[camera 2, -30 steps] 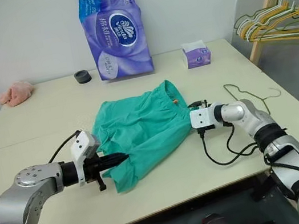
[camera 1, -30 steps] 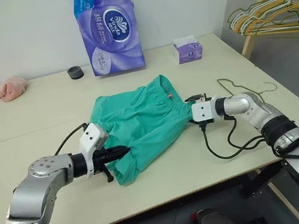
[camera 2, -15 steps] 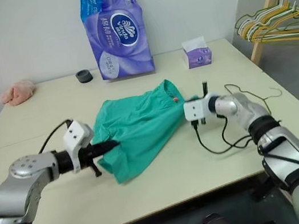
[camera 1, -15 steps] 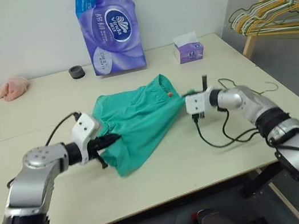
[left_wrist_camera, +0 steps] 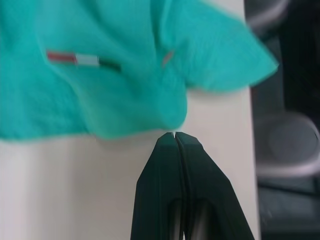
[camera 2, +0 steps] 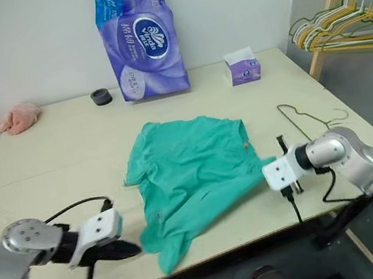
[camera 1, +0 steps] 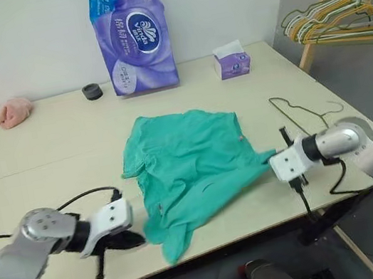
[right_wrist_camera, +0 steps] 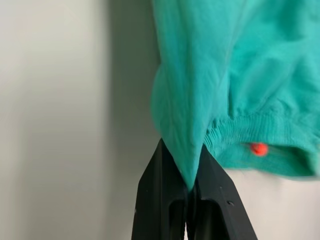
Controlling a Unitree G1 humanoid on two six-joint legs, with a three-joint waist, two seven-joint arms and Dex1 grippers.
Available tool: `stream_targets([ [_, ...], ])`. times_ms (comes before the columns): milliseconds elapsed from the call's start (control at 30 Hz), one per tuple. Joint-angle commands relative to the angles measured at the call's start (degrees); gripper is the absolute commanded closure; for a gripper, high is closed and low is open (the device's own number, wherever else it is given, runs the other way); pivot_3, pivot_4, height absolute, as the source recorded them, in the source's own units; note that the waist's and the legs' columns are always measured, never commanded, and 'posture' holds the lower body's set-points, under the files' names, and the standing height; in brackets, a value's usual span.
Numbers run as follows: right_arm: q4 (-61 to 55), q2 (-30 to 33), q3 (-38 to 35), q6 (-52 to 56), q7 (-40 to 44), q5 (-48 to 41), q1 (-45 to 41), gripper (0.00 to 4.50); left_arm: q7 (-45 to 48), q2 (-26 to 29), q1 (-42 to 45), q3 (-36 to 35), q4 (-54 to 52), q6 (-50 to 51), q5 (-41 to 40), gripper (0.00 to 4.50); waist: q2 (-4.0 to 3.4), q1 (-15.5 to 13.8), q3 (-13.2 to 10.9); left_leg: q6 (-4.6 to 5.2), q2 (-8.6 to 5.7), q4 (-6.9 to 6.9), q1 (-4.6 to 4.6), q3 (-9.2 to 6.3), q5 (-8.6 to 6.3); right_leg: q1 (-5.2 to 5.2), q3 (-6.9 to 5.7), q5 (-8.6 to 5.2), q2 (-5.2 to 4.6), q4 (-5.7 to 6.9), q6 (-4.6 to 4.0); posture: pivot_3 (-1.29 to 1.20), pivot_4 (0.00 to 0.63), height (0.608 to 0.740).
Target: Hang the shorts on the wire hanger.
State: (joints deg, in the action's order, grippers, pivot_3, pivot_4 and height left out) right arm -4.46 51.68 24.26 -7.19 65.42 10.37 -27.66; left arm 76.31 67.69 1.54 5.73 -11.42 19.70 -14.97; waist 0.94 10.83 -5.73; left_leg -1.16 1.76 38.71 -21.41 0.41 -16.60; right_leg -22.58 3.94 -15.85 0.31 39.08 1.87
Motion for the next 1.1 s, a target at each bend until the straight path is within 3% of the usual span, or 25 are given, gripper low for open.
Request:
stream_targets([
  [33,-7.5,1.5,-2.2,6.0,4.1,-2.7,0.9,4.47,2.1,2.5,-1.2,-2.4,1.5,-4.3,1.5,4.50,0.00,-0.1,0.0,0.00,0.00,0.00,0.01,0.02,0.00,0.01,0.01,0.00,0.00,0.00,0.00,-0.13,0.060,0.740],
  [400,-20.6,4.6,-3.4,17.8,10.5,-9.7,8.2,4.47,4.1,5.2,-9.7,-8.7,-0.8,-4.8,-0.3,4.50,0.06,-1.5,0.0,-0.01,-0.04,0.01,-0.08,0.11,-0.01,-0.08,-0.02,-0.09,-0.14,-0.04,0.06,-0.12,0.056,0.740],
  [800,-21.7,7.6,-2.0,16.4,13.5,-8.7,10.9,4.47,3.2,2.2,-16.6,-8.1,-11.3,0.6,-3.6,4.50,0.08,-2.8,0.0,-0.01,-0.03,0.02,0.01,0.20,-0.01,-0.04,-0.14,-0.06,-0.14,-0.02,0.12,-0.12,0.060,0.740],
  [900,-21.8,8.4,-2.5,15.9,14.9,-9.6,11.0,3.83,2.0,1.2,-16.8,-8.0,-12.5,3.4,-4.4,3.87,0.09,-2.8,0.0,-0.01,-0.03,0.02,0.04,0.21,-0.01,-0.02,-0.15,-0.06,-0.14,-0.01,0.12,-0.12,0.061,0.740],
  [1100,-22.6,9.2,-5.3,18.7,17.3,-14.8,9.7,1.81,1.3,-0.5,-18.3,-8.7,-12.3,3.5,-4.8,2.12,0.09,-2.8,0.0,-0.01,-0.03,0.02,0.11,0.22,-0.01,0.04,-0.14,-0.06,-0.13,-0.01,0.12,-0.12,0.063,0.740],
])
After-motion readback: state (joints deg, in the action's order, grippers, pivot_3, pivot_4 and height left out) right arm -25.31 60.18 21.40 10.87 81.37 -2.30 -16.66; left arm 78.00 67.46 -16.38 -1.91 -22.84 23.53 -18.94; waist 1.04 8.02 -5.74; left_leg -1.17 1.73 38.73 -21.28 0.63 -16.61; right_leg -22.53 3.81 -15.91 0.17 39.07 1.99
